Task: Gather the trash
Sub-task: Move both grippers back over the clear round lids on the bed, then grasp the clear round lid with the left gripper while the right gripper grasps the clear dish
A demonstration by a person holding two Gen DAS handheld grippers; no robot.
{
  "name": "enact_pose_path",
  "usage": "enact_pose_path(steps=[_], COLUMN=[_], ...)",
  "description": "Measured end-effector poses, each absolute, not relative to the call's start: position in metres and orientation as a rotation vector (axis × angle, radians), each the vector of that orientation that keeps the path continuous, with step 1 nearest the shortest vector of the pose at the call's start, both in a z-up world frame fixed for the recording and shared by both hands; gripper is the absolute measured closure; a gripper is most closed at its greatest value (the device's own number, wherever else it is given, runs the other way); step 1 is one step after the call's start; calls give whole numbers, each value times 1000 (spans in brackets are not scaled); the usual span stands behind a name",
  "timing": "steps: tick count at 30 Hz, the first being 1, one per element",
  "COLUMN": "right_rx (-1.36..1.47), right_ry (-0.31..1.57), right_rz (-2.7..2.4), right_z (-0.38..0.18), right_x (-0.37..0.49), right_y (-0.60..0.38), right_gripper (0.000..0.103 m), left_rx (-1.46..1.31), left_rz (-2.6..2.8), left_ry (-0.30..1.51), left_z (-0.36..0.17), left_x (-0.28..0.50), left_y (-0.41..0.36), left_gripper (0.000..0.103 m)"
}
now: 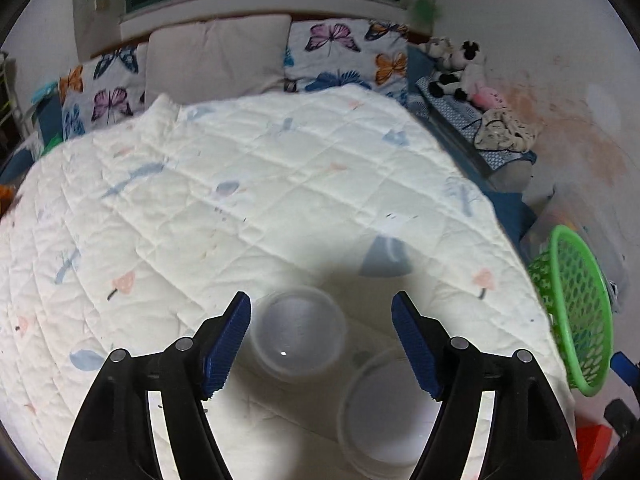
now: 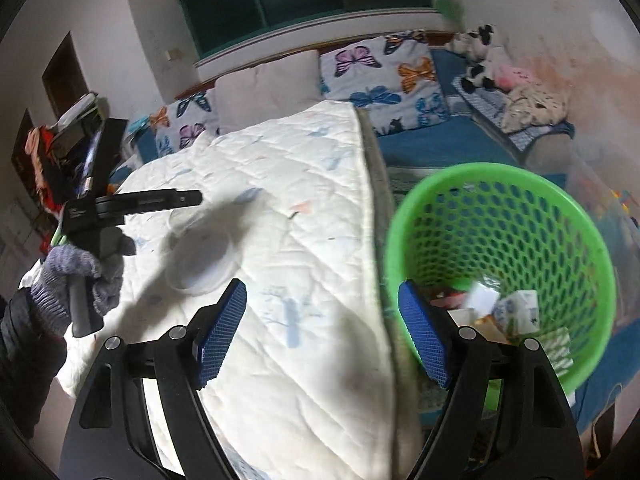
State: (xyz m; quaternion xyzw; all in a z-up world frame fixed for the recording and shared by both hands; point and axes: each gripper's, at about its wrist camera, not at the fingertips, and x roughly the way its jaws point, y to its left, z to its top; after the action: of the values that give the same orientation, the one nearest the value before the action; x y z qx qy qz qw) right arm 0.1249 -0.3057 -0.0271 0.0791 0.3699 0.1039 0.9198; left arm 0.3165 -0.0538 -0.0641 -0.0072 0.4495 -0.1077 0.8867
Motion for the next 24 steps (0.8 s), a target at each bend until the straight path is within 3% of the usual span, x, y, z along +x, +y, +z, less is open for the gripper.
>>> enact_pose_path(steps=[5, 9, 15, 24], right_rx=[133, 111, 82, -5], right_ry=[774, 786, 809, 843], right_rz=[259, 295, 367, 435], right_z=[-30, -33, -40, -56], right_x=[135, 143, 157, 179], right_y=[-282, -263, -230, -176], right_gripper=[25, 25, 24, 14], left_rx=[-27, -33, -43, -61], left_rz=[-234, -239, -244, -230], left_ry=[978, 977, 952, 893], left_z=[-79, -81, -72, -46], left_x=[322, 323, 318, 308], left_y=[-50, -46, -34, -6], left_gripper=[36, 49, 49, 49])
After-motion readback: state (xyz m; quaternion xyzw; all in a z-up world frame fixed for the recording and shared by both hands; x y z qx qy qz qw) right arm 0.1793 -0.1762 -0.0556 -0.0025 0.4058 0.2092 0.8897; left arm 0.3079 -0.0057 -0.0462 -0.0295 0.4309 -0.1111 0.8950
